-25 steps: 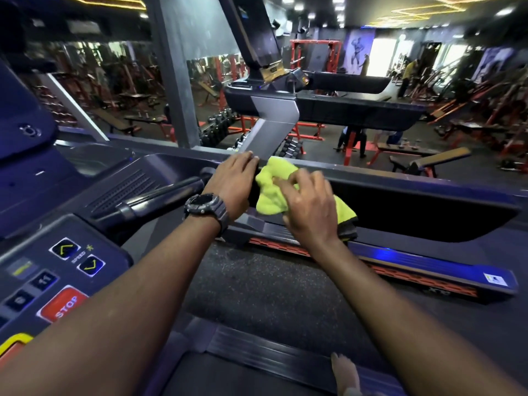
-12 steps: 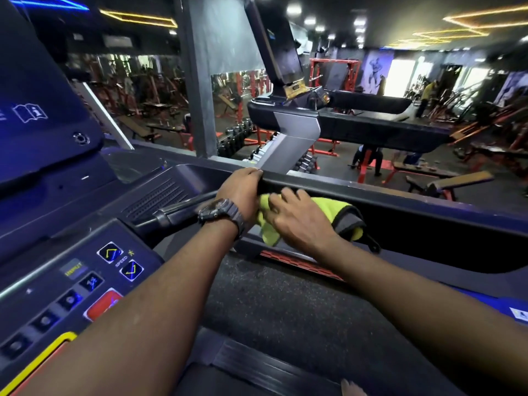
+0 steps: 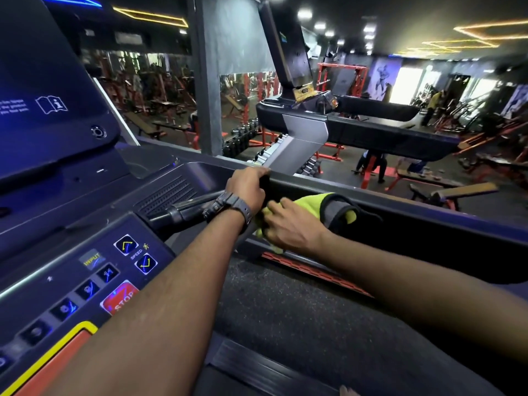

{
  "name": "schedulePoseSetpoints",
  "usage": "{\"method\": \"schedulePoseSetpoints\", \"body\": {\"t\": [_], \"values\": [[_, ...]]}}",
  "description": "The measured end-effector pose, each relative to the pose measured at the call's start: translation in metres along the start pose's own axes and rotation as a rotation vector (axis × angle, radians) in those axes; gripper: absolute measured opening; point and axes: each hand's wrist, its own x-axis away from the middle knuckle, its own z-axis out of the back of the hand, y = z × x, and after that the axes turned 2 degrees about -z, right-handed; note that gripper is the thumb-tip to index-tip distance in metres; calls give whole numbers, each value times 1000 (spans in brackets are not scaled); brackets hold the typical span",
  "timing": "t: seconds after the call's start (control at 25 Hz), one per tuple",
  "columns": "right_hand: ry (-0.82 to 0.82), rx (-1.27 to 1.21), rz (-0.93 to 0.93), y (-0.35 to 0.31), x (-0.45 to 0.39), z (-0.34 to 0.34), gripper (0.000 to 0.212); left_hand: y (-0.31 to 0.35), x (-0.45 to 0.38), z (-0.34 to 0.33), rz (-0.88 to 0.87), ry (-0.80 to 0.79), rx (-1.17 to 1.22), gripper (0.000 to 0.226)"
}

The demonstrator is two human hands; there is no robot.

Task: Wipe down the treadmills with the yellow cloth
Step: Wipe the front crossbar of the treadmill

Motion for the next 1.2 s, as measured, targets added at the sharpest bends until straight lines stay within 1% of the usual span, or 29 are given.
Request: {"method": "schedulePoseSetpoints", "body": {"t": [0.08,0.12,0.16,0.2,0.24,0.28,0.32,0.36,0.4,0.44,0.48,0.52,0.56,0.6,0.64,0.68,0.72,0.76,0.8,0.84,0.92,0.96,1.0,1.04,1.08,1.12,1.2], "values": [[63,-129,-162,14,-8,5,11,-3,-5,0,37,-4,84,55],[87,-124,-189,13,-9,3,11,-5,-7,0,58,-1,119,53],[77,-60,-126,5,-7,-4,13,-5,-7,1,71,-2,133,54],[56,0,-21,-4,0,-8,13,-5,-7,1,79,-3,129,57],[68,20,30,-5,5,-8,12,-5,-7,2,86,1,125,60],[75,-12,-2,3,6,-6,11,-4,-7,3,79,9,129,60],[101,-69,-113,16,2,-2,12,-3,-8,4,65,17,134,59],[159,-100,-236,26,-2,7,15,-2,-8,3,48,19,127,57],[183,-86,-268,27,-3,10,17,-2,-8,2,34,14,104,56],[154,-42,-191,21,3,8,17,-1,-8,0,23,5,71,57],[110,-4,-61,7,13,1,16,-1,-5,0,22,-8,37,60],[114,17,14,2,25,-4,15,-1,-4,-1,14,-14,9,62],[85,-7,-3,8,35,-4,12,1,-3,-1,-6,-11,-14,63],[91,-81,-120,17,38,-3,11,0,-3,-2,-31,6,-25,62],[133,-129,-283,27,40,2,13,1,-3,-3,-56,25,-27,61],[156,-119,-347,30,42,5,14,3,0,-6,-71,36,-36,60],[145,-72,-289,24,49,1,11,5,5,-10,-89,40,-47,59],[98,-21,-178,13,64,-4,8,9,9,-16,-127,38,-65,61],[84,-15,-119,7,81,-7,9,12,13,-21,-179,22,-86,65],[118,-51,-158,9,96,-11,14,16,15,-24,-253,-1,-111,69],[215,-156,-483,26,108,-8,28,24,18,-35,-390,-24,-132,77],[224,-156,-552,28,111,-4,31,29,22,-41,-421,-47,-145,80],[196,-123,-497,23,116,-3,30,34,27,-46,-437,-67,-161,83],[137,-70,-387,14,123,-5,28,37,31,-52,-450,-70,-167,85],[132,-60,-340,10,131,-7,28,40,35,-54,-452,-73,-174,86],[155,-87,-410,12,135,-9,30,40,36,-56,-449,-69,-176,87],[241,-173,-642,21,133,-9,34,37,35,-58,-447,-44,-163,85]]}}
